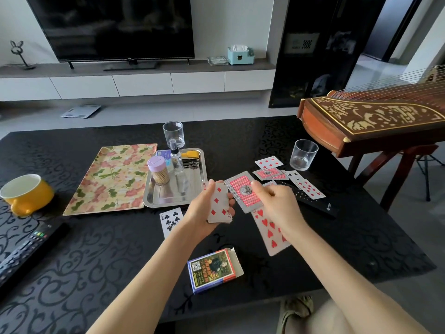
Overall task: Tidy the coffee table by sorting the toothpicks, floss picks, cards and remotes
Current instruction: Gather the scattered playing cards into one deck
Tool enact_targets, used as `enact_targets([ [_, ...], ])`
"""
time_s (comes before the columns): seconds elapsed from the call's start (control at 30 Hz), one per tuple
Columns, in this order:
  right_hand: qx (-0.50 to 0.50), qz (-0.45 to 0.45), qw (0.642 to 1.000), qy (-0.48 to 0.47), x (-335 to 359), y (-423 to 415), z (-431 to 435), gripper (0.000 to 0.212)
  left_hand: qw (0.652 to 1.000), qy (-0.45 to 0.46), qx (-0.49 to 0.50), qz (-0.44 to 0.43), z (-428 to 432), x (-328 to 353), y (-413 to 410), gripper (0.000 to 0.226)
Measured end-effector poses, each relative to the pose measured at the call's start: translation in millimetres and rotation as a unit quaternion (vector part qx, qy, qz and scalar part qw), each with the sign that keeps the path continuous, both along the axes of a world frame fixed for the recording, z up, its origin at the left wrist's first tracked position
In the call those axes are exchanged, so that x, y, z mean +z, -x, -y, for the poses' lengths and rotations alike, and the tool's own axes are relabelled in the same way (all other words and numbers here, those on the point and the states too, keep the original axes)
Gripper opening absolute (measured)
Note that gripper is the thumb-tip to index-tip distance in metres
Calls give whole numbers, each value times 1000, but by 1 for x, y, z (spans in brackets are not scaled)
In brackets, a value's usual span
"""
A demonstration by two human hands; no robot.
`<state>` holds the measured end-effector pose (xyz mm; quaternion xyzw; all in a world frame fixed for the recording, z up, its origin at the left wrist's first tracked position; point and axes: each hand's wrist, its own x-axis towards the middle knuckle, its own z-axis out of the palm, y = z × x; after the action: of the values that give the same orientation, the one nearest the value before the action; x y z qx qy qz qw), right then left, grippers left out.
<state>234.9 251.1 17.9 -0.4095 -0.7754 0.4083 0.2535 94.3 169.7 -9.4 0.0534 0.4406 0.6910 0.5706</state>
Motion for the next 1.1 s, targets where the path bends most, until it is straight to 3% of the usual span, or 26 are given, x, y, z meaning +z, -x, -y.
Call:
enact_targets([
  [0.03, -31, 24, 992, -120, -3, 3, 2, 53, 1000, -3, -3, -7, -3, -1, -4, 39],
  [0.1, -56, 72, 934, -345, -6, 6, 5, 48, 1000, -7, -2, -15, -9, -2, -9, 43],
  [0.17, -23, 120, 878, -463, -9, 11, 10, 42, 999, 4, -16, -43, -13, -1, -14, 48],
  [0.23, 23, 170, 849, -500, -17, 17, 20, 37, 997, 22, -34, -62, -14, 1, -19, 53],
  [0.3, 78, 189, 845, -495, -23, 21, 26, 32, 996, 30, -49, -73, -14, 3, -21, 48],
  [0.37, 144, 168, 865, -450, -24, 19, 23, 27, 994, 33, -63, -83, -12, 1, -18, 36],
  [0.5, 229, 149, 933, -235, -9, 7, 22, 39, 993, 43, -44, -101, -7, -5, -8, 32],
  [0.6, 68, -34, 996, -55, -2, 8, 20, 40, 992, 37, -57, -106, -6, -2, -12, 40],
  [0.67, -82, -126, 983, 104, 2, 17, 13, 43, 988, 43, -95, -112, -7, -3, -21, 48],
  [0.73, -175, -146, 957, 181, -1, 29, 6, 44, 984, 42, -136, -111, -9, -5, -31, 58],
  [0.87, -271, -140, 943, 132, -21, 47, 1, 38, 976, 42, -181, -113, -18, -7, -44, 61],
  [0.93, -273, -142, 944, 117, -32, 48, -4, 35, 973, 38, -192, -120, -22, -10, -46, 60],
  [1.0, -244, -124, 955, 118, -44, 47, -14, 33, 974, 41, -190, -118, -25, -13, -45, 42],
  [1.07, -210, -51, 973, 80, -55, 42, -30, 30, 980, 46, -160, -105, -28, -19, -40, 26],
  [1.1, -183, 20, 983, 15, -62, 37, -42, 28, 984, 49, -142, -91, -29, -21, -37, 24],
])
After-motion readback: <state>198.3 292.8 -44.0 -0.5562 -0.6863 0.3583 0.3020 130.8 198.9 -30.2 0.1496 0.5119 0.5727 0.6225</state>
